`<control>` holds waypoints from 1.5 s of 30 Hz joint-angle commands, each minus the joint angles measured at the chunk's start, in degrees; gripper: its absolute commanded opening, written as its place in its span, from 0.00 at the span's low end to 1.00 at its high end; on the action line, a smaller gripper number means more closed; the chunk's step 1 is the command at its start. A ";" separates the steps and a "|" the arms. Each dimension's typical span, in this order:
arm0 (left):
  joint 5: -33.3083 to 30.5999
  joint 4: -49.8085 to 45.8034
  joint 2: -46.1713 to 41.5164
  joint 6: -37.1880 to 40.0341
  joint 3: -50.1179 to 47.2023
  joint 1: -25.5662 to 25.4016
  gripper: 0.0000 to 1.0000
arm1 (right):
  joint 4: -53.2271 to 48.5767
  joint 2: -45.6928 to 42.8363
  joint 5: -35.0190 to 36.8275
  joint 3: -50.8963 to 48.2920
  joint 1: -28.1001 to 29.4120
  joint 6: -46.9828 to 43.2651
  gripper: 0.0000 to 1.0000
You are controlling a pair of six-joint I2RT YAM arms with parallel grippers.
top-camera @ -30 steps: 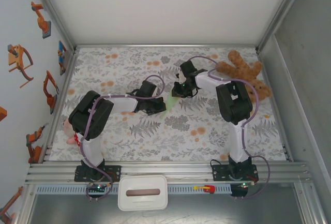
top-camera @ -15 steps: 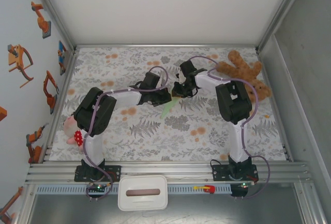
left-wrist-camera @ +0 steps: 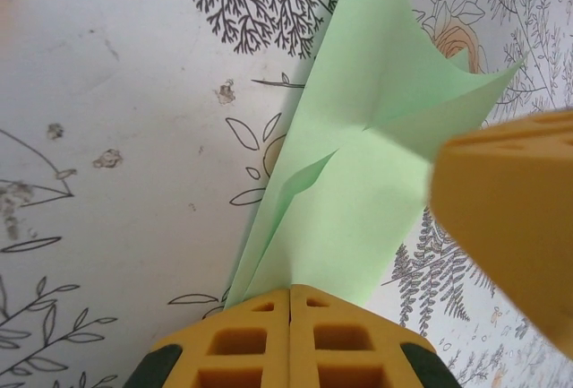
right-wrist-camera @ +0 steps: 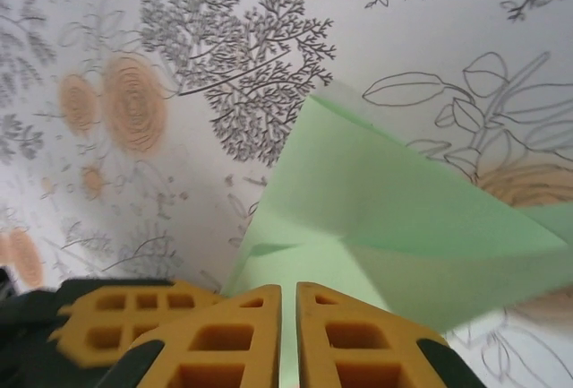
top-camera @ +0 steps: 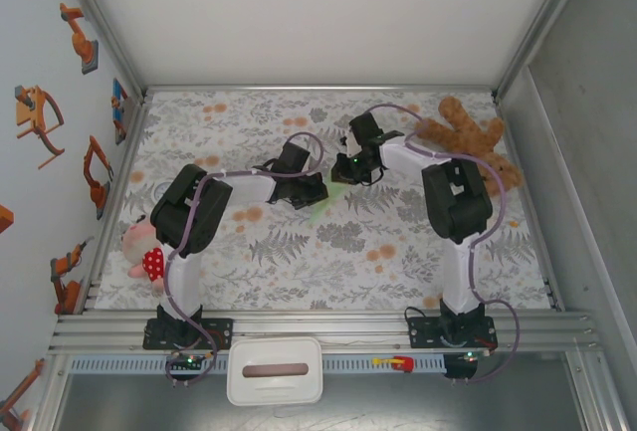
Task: Fold a paper plane with a square sheet of paper (pick it up from the middle)
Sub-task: Fold the wing for the fifth time at the center of the table.
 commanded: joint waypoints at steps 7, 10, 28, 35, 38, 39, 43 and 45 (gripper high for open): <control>-3.64 -6.35 1.83 -1.43 -0.53 0.20 0.00 | 6.24 -2.30 -4.09 -7.16 -0.53 0.82 0.03; -3.73 -6.73 2.05 -1.46 -0.42 0.17 0.00 | 6.14 -1.09 -5.72 -6.66 -0.40 0.26 0.02; -4.64 -10.42 2.45 0.73 -3.53 1.13 0.00 | 11.85 3.90 -3.89 -6.65 -7.03 3.38 0.01; -3.97 -10.29 2.18 1.12 -3.52 1.15 0.00 | 11.81 6.56 -1.35 -3.83 -11.38 4.94 0.01; -3.78 -10.38 2.19 1.37 -3.22 1.14 0.00 | 10.80 7.33 -0.34 -1.87 -12.75 5.06 0.01; -3.67 -10.41 2.09 1.42 -3.16 1.18 0.00 | 10.12 7.06 0.35 -1.24 -13.01 4.77 0.01; -3.34 -10.57 2.01 1.69 -2.60 1.14 0.00 | 9.17 4.01 1.34 -0.35 -13.06 3.75 0.01; -2.93 -10.56 1.95 1.86 -2.21 1.15 0.00 | 10.57 1.69 -0.45 -1.62 -12.92 4.00 0.01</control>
